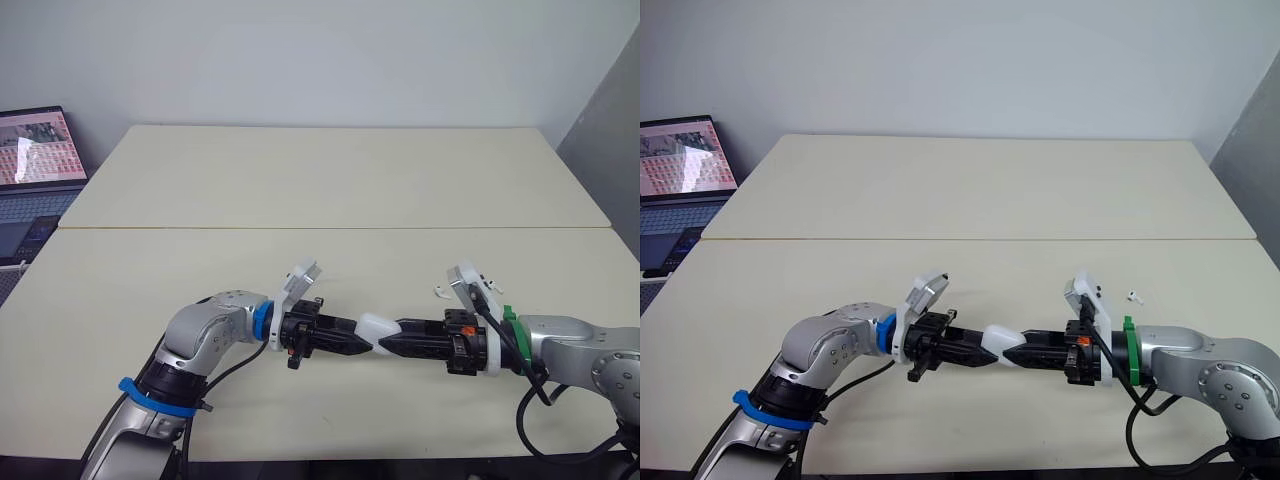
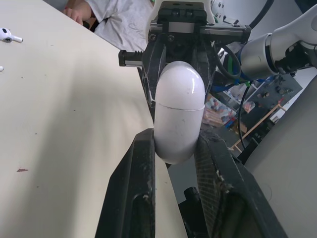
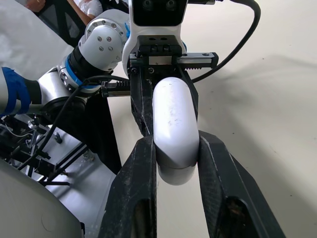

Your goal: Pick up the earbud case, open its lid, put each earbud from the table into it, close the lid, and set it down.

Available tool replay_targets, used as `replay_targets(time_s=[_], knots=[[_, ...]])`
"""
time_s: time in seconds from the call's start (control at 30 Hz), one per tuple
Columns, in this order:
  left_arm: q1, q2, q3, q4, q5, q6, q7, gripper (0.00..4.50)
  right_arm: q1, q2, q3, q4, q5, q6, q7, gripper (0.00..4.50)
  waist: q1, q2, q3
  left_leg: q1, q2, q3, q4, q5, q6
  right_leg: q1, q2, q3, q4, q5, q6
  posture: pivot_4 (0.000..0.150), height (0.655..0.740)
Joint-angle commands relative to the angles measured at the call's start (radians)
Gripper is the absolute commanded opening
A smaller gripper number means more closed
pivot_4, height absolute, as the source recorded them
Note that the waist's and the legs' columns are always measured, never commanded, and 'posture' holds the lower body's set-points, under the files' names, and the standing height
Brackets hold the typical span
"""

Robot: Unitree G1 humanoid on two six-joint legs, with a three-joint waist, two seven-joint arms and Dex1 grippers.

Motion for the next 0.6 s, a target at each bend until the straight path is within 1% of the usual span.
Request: replay_targets(time_s=[0.03, 0.07, 0.13, 0.23, 0.6], knots=[[-0.016, -0.015, 0.022, -0.021, -0.014, 0.007, 0.031, 0.76, 0.007, 0.008, -0.006, -0.018, -0.009, -0.004, -0.016, 0.73, 0.000, 0.000, 0.000, 0.000, 0.000, 0.000, 0.000, 0.000, 0.000, 0.000, 0.000, 0.000, 0.000, 0.000, 0.000, 0.150, 0.7400], [-0.015, -0.017, 0.024, -0.021, -0.012, 0.000, 0.030, 0.76, 0.008, 0.010, -0.006, -0.018, -0.011, -0.004, -0.016, 0.73, 0.000, 0.000, 0.000, 0.000, 0.000, 0.000, 0.000, 0.000, 0.000, 0.000, 0.000, 0.000, 0.000, 0.000, 0.000, 0.150, 0.7400], [-0.014, -0.015, 0.020, -0.023, -0.012, -0.014, 0.010, 1.48, 0.009, 0.012, -0.007, -0.019, -0.013, -0.003, -0.016, 0.73, 0.000, 0.000, 0.000, 0.000, 0.000, 0.000, 0.000, 0.000, 0.000, 0.000, 0.000, 0.000, 0.000, 0.000, 0.000, 0.150, 0.7400], [-0.013, -0.020, 0.024, -0.021, -0.018, -0.010, 0.017, 2.26, 0.010, 0.012, -0.008, -0.020, -0.012, -0.001, -0.016, 0.73, 0.000, 0.000, 0.000, 0.000, 0.000, 0.000, 0.000, 0.000, 0.000, 0.000, 0.000, 0.000, 0.000, 0.000, 0.000, 0.150, 0.7400], [-0.010, -0.014, 0.022, -0.030, -0.023, -0.010, 0.003, 2.26, 0.014, 0.011, -0.008, -0.025, 0.002, 0.006, -0.012, 0.73, 0.000, 0.000, 0.000, 0.000, 0.000, 0.000, 0.000, 0.000, 0.000, 0.000, 0.000, 0.000, 0.000, 0.000, 0.000, 0.150, 0.7400]])
